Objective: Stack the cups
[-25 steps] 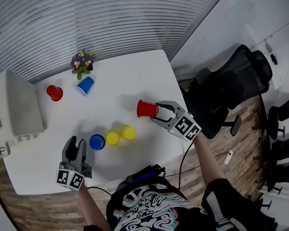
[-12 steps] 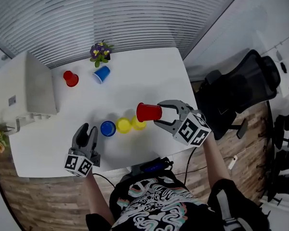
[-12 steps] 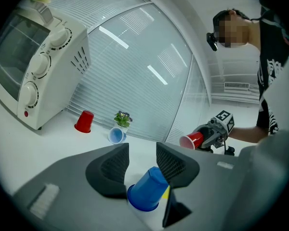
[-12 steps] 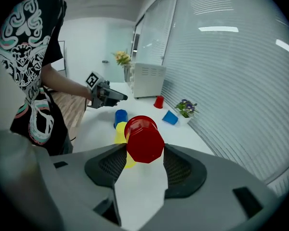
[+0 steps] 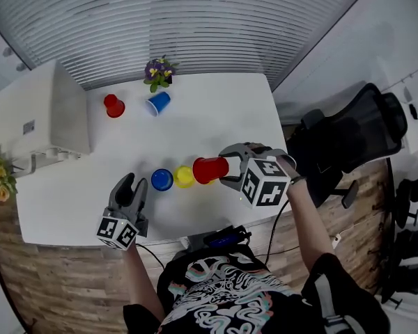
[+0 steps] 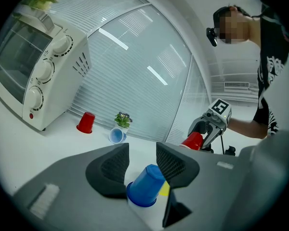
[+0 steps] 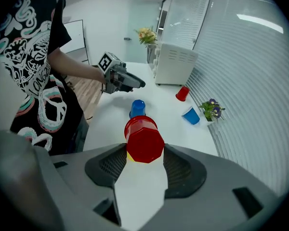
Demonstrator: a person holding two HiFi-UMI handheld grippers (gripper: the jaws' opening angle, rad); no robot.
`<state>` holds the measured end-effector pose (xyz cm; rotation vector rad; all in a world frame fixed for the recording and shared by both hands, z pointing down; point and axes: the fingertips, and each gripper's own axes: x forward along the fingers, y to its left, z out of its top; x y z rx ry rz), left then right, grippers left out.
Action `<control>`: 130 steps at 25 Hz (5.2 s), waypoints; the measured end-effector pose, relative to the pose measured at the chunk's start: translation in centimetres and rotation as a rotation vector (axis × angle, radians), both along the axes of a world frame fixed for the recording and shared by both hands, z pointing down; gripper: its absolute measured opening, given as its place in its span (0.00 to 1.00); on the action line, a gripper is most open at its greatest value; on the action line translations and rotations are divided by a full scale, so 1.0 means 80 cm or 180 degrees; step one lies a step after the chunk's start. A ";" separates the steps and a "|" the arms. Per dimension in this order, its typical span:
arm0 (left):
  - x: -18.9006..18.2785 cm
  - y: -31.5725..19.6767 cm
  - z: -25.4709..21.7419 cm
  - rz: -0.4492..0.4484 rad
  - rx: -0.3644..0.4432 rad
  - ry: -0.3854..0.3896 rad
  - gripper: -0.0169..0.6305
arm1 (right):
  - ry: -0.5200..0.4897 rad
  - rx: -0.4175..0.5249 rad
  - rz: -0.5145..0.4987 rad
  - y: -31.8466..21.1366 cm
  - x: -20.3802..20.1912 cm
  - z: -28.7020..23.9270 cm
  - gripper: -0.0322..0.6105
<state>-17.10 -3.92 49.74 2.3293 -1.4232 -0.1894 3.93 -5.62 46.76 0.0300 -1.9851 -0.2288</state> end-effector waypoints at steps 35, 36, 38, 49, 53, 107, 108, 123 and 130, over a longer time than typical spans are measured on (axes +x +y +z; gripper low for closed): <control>-0.011 0.004 0.011 -0.0159 -0.0058 0.0075 0.27 | 0.0795 0.0029 -0.0567 -0.001 -0.044 0.035 0.42; -0.011 0.004 0.011 -0.0159 -0.0061 0.0075 0.27 | 0.0788 0.0035 -0.0570 -0.001 -0.045 0.036 0.42; -0.011 0.004 0.012 -0.0166 -0.0068 0.0081 0.27 | 0.0765 0.0032 -0.0565 0.001 -0.047 0.036 0.42; -0.015 0.005 0.015 -0.0183 -0.0096 0.0108 0.27 | 0.0600 -0.0092 -0.0571 0.009 -0.054 0.040 0.49; -0.017 0.004 0.012 -0.0183 -0.0066 0.0097 0.27 | 0.0503 -0.0072 -0.0537 0.008 -0.054 0.035 0.55; -0.134 -0.305 0.024 -0.1132 -0.0382 -0.1215 0.39 | -0.2583 -0.0768 0.2178 -0.066 0.049 0.019 0.48; -0.129 -0.300 0.020 -0.1094 -0.0365 -0.1207 0.39 | -0.2612 -0.0690 0.2222 -0.067 0.049 0.017 0.48; -0.042 -0.156 -0.065 -0.0646 -0.0009 -0.1007 0.39 | -0.2639 -0.0063 0.2429 -0.031 0.034 0.004 0.47; 0.008 -0.094 -0.062 -0.0411 -0.0067 -0.0795 0.39 | -0.2752 -0.0005 0.2537 -0.019 0.035 -0.003 0.45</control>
